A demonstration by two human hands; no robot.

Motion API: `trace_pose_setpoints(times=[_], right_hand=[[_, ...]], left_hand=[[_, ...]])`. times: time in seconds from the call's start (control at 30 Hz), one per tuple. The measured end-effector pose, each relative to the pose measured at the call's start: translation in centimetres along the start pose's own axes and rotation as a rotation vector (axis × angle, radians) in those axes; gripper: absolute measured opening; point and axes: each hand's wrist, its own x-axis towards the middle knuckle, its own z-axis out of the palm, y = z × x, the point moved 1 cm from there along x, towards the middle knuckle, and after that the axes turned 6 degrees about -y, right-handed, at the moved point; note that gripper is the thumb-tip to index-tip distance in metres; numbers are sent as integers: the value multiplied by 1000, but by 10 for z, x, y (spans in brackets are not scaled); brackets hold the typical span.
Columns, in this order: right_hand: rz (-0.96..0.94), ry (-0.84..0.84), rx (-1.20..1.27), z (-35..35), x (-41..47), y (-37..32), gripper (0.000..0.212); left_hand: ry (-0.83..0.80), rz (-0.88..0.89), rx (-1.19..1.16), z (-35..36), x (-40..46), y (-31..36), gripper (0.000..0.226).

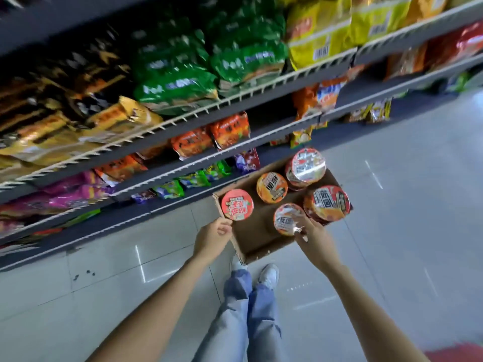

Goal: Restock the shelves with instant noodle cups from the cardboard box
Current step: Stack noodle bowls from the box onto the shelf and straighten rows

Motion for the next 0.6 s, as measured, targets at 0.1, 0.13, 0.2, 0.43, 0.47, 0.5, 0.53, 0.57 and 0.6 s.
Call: trace_pose_setpoints(times=[0.1, 0.13, 0.2, 0.43, 0.47, 0.5, 0.53, 0.57, 0.6], right_hand=[[50, -23, 28, 36, 39, 31, 32], [56, -31, 33, 49, 56, 38, 34], [52, -48, 14, 77, 94, 49, 38], [80, -159, 83, 204, 237, 85, 46], [102, -181, 86, 223, 254, 89, 49], [108, -199, 68, 240, 270, 94, 54], [98, -206, 33, 256, 284, 98, 60], [98, -208, 8, 272, 298, 102, 64], [119, -202, 18, 284, 309, 105, 68]], left_hand=[[0, -114, 19, 30, 62, -29, 19], [11, -135, 28, 41, 86, -39, 21], [44, -147, 36, 61, 132, -54, 25], [243, -193, 85, 110, 258, -124, 63], [248, -204, 84, 114, 268, -138, 66], [247, -197, 101, 118, 276, -151, 67], [246, -173, 140, 122, 283, -162, 66], [246, -140, 194, 126, 287, -172, 63], [253, -98, 252, 128, 290, -180, 61]])
